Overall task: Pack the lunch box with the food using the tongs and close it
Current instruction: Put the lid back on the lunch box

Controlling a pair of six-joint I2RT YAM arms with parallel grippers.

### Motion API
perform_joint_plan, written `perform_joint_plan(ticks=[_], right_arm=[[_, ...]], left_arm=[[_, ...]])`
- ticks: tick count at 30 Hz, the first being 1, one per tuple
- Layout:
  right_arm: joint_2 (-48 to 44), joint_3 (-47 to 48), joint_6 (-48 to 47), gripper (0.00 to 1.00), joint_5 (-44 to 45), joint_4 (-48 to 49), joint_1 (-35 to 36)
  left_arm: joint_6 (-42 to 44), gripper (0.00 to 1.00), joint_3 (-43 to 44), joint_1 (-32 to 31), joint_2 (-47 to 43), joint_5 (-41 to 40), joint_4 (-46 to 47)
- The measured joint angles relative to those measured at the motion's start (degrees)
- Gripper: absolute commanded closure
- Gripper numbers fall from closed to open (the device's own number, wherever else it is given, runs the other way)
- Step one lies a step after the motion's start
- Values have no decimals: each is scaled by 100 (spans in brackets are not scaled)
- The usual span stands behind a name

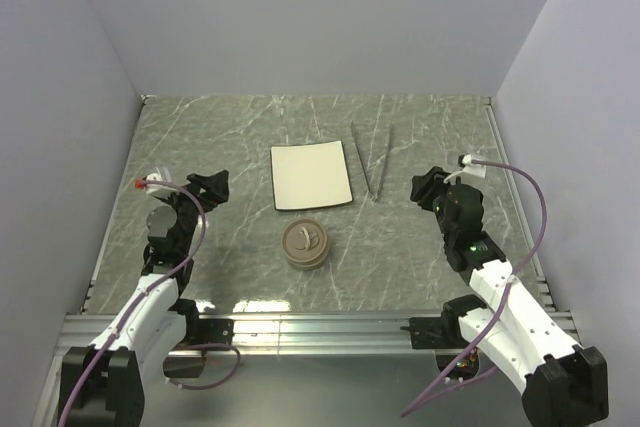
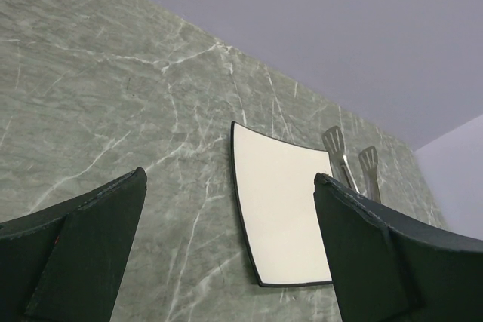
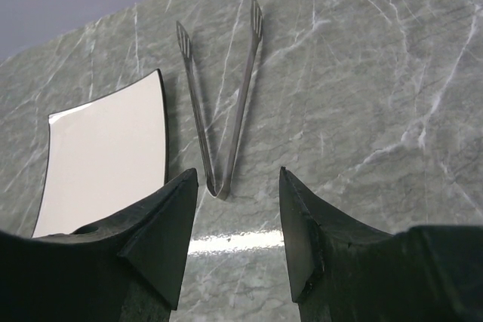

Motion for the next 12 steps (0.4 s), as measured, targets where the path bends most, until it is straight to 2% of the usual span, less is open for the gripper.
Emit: perform_joint_plan(ticks=[12], right_arm=[[0,0,0,45,-111,7,-52]], left_arm=[[2,1,0,0,149,-33,4]])
